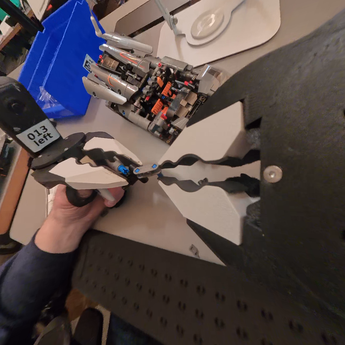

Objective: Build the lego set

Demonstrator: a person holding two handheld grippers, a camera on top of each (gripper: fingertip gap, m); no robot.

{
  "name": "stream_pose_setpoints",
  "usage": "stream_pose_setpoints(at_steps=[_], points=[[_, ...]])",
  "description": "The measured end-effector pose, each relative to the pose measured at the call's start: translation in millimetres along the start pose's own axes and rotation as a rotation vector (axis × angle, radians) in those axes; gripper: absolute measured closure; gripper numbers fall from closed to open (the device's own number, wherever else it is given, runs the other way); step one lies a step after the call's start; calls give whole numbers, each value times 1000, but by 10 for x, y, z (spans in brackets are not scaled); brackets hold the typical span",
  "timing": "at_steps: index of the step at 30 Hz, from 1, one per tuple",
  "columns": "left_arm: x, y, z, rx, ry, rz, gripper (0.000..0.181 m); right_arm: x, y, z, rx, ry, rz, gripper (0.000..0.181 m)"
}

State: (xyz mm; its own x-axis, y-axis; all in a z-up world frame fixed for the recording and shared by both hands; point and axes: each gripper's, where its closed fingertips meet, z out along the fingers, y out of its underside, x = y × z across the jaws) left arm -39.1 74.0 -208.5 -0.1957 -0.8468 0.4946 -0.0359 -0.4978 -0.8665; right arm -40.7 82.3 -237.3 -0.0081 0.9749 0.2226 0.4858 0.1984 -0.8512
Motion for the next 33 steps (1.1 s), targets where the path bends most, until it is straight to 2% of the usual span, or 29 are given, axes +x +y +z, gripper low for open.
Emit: stream_pose_setpoints(at_steps=[10,17,28,33], points=[[59,10,24,0,60,-29,165,-36,-166,-74,109,-97,144,175],[65,25,33,-8,83,-58,166,-25,-184,-66,118,-117,190,175],[42,17,18,-11,83,-73,165,-40,-254,-142,186,-202,293,174],[25,108,61,-61,75,-71,163,-10,-276,-166,219,-224,352,179]])
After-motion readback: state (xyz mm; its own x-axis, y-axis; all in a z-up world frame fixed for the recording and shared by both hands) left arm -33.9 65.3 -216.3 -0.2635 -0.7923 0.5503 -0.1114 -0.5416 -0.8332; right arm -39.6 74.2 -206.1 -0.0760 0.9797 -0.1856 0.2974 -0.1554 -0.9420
